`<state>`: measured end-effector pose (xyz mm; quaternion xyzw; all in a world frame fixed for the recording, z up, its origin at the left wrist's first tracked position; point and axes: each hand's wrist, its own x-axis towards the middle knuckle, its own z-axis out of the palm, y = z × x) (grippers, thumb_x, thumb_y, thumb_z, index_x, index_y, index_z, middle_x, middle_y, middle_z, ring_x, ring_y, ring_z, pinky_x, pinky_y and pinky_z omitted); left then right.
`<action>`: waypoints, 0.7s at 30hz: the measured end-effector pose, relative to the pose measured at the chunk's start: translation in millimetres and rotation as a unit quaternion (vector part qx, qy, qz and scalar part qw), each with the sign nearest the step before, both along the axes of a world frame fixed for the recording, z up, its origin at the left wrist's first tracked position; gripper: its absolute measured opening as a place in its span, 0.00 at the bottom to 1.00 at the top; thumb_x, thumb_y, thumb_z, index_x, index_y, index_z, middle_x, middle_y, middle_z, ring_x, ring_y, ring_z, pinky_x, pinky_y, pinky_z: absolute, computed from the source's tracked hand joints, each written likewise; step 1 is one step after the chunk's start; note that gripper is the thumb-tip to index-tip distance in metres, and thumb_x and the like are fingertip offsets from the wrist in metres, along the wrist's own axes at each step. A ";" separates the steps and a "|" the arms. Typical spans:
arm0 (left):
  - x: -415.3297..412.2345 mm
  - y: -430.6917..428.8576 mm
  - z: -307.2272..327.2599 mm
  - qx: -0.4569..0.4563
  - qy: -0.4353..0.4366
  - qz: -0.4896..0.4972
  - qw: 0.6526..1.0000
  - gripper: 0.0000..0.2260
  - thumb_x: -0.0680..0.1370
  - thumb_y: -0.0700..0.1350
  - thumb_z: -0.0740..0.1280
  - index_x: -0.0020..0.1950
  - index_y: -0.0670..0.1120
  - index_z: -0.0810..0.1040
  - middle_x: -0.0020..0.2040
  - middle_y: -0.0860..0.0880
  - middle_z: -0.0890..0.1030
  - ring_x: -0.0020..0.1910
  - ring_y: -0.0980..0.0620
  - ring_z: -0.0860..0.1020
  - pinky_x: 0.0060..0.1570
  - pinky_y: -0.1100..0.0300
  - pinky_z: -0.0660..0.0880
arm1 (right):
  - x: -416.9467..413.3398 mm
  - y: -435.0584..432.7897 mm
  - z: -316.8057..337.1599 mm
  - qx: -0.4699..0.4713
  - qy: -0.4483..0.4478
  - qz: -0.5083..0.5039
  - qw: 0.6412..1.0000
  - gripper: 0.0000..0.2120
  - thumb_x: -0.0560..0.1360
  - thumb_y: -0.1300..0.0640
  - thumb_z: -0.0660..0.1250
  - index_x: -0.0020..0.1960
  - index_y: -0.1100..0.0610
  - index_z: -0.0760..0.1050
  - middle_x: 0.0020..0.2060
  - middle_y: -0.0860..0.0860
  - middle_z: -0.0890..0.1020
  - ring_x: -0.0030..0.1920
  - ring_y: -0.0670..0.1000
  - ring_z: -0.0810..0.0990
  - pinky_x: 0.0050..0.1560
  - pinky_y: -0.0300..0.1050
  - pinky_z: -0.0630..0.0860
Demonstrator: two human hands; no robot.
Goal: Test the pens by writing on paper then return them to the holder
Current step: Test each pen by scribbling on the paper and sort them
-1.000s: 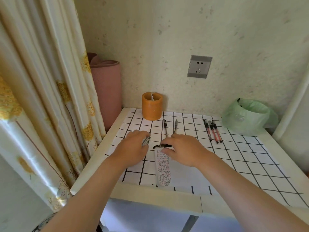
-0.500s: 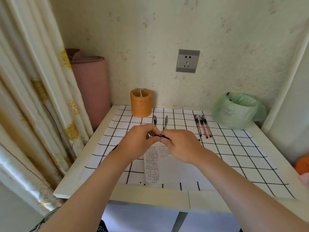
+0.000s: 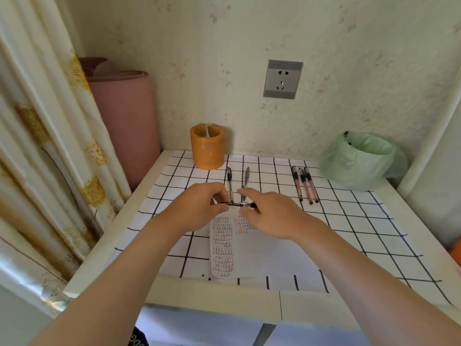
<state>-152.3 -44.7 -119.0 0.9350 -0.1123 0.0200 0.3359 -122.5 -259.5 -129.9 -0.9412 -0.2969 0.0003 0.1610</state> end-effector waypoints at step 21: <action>-0.2 -7.4 -27.4 0.188 0.045 -0.107 0.975 0.34 0.67 0.66 0.74 0.71 0.58 0.73 0.58 0.59 0.69 0.61 0.57 0.65 0.63 0.52 0.70 | -6.8 -1.3 -27.5 0.508 0.295 -0.082 0.805 0.10 0.80 0.67 0.61 0.54 0.57 0.79 0.34 0.55 0.77 0.30 0.55 0.75 0.34 0.50 0.76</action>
